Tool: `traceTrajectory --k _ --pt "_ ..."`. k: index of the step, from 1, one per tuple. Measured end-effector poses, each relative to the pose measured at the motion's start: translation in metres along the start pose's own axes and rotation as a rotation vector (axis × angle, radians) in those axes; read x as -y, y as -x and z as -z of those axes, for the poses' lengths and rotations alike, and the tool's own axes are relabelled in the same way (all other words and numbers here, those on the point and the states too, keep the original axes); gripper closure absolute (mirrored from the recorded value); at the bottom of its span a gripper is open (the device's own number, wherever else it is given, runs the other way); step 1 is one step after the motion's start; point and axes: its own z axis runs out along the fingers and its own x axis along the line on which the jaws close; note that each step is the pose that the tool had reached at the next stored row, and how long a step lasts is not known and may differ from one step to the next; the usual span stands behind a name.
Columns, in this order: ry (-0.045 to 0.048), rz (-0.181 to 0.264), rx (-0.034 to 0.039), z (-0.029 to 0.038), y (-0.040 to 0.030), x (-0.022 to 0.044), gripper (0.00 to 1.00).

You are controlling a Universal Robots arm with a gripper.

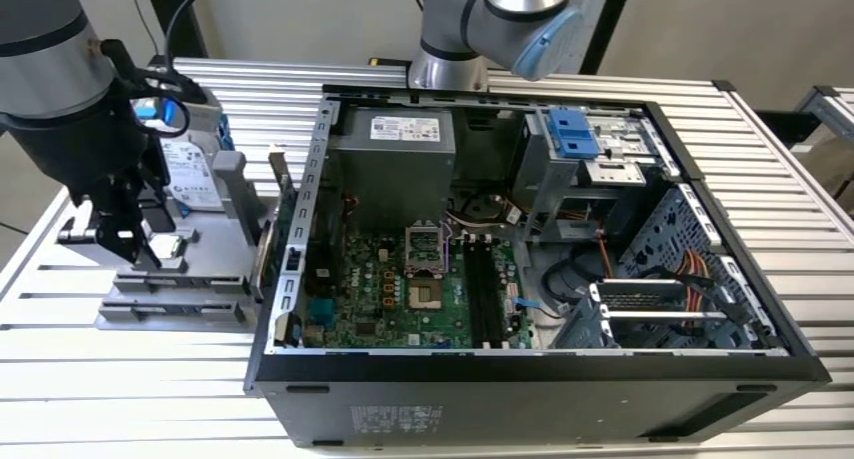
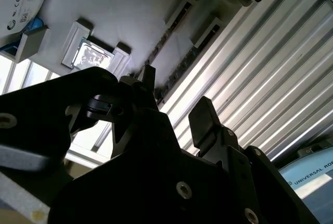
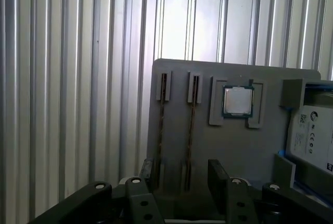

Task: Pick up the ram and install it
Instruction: 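Pick up the ram and move it above insertion slot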

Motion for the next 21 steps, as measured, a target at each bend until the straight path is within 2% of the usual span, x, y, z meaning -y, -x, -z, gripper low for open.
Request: traceTrajectory --k 9,21 --pt "0.0002 -0.002 -0.0009 -0.0054 0.0002 -0.0007 0.0" --pt "-0.0001 -0.002 -0.0025 -0.0069 0.0002 -0.0008 0.0"
